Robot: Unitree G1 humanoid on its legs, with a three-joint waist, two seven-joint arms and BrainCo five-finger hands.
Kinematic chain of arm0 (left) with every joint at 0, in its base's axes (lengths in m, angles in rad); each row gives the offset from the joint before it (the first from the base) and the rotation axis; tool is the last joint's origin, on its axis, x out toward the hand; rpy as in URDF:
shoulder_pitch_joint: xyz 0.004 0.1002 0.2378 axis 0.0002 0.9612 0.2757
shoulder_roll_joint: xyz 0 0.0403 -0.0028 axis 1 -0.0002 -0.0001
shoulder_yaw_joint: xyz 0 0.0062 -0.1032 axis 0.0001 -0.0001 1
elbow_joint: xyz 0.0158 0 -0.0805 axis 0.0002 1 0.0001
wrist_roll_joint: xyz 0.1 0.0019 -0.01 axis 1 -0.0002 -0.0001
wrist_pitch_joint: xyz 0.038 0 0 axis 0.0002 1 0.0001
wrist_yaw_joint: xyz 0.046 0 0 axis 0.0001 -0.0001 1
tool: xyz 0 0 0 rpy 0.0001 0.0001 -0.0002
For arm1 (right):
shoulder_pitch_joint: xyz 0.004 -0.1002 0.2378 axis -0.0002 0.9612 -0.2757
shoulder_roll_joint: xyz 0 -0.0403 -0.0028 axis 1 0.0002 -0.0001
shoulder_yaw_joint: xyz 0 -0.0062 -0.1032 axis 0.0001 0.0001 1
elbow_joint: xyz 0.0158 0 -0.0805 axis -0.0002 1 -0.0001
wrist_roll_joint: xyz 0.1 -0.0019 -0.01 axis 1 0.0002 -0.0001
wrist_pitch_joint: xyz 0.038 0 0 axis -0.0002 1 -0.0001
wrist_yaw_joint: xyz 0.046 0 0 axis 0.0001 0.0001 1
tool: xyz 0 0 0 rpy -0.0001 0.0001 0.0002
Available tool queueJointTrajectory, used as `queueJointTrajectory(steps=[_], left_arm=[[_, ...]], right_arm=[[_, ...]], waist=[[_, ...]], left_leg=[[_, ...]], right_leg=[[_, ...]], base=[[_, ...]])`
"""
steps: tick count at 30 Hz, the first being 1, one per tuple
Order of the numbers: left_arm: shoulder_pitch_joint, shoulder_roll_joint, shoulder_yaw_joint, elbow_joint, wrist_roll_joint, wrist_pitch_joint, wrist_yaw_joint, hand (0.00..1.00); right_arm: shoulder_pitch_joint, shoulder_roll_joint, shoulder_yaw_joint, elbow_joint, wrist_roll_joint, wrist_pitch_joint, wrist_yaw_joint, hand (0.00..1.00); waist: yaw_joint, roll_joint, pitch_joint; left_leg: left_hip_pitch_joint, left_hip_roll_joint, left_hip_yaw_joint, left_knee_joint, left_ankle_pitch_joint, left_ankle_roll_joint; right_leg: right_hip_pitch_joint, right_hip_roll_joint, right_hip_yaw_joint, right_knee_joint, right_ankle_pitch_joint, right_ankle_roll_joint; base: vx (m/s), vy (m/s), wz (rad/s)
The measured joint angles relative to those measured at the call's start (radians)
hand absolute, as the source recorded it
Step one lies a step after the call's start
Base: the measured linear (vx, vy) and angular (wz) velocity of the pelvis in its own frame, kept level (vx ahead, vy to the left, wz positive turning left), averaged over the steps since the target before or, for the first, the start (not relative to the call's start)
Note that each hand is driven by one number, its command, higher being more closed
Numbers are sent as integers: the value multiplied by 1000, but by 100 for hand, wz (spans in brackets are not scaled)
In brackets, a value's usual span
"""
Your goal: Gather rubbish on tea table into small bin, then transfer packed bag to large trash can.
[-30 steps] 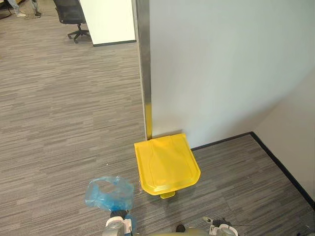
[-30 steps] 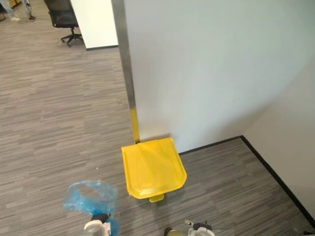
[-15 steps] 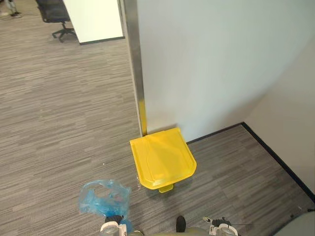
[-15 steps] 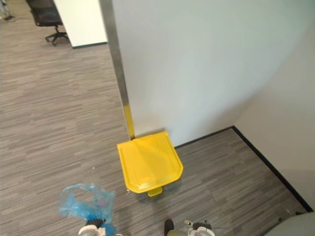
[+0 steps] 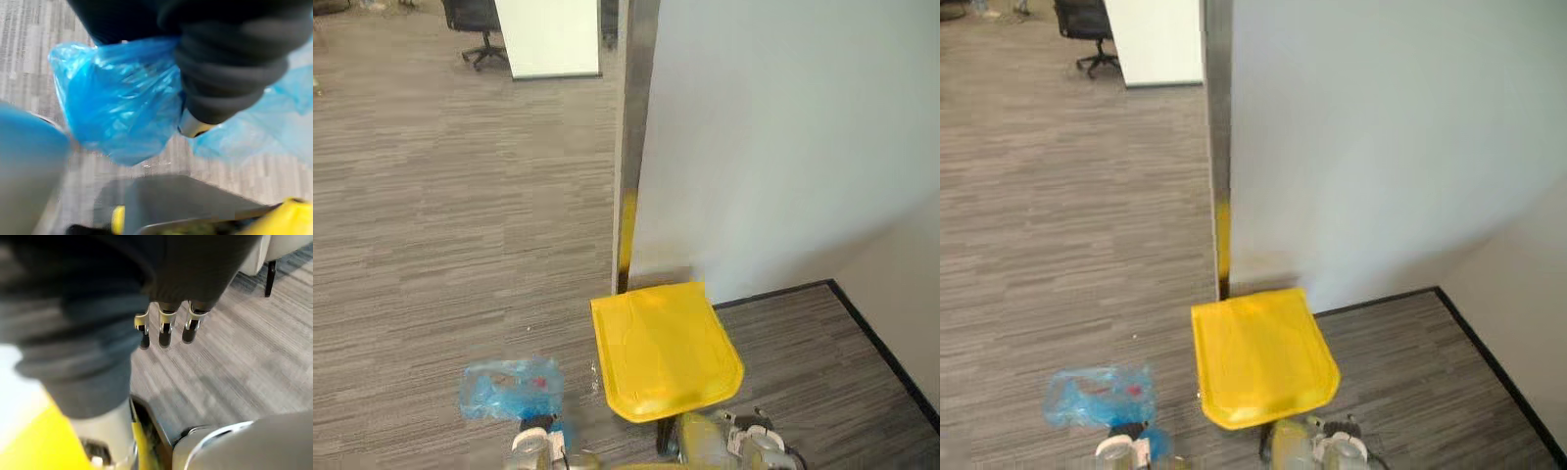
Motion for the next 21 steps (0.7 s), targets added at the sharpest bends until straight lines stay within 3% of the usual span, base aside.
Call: queueJointTrajectory(steps=[3,9,14,17,21], left_arm=[[-25,-33,28,2,11,0,-19,100],[-20,-36,31,-1,11,-2,-17,100],[-20,-38,-10,0,10,0,-18,100],[-15,-37,-21,1,10,0,-17,100],[-23,-29,-56,-63,1,-6,-11,100]], right_arm=[[-22,4,21,5,-1,3,2,0],[-16,22,42,16,0,6,0,0],[-8,24,116,-5,14,-7,5,0],[-10,19,176,-16,46,-12,6,0],[-67,51,348,-183,110,-44,5,0]], waist=[[6,9,-1],[5,-19,-7],[2,-36,-38],[5,-28,-59],[8,-4,-53]], left_leg=[[-13,17,-20,-2,0,0],[-19,15,-20,-5,0,0],[-91,16,-82,-44,-7,-11],[-139,24,-89,-32,-2,-20],[-360,34,-100,145,-2,-20]], right_leg=[[-1,9,-7,-9,-16,0],[-1,8,-8,-27,-10,-3],[-55,-1,-48,-56,9,-9],[-81,1,-60,-77,29,-10],[-183,3,-99,-97,90,-32]], base=[[201,-63,15],[-48,-37,4],[-132,-76,26],[-75,-53,12],[-88,-62,21]])
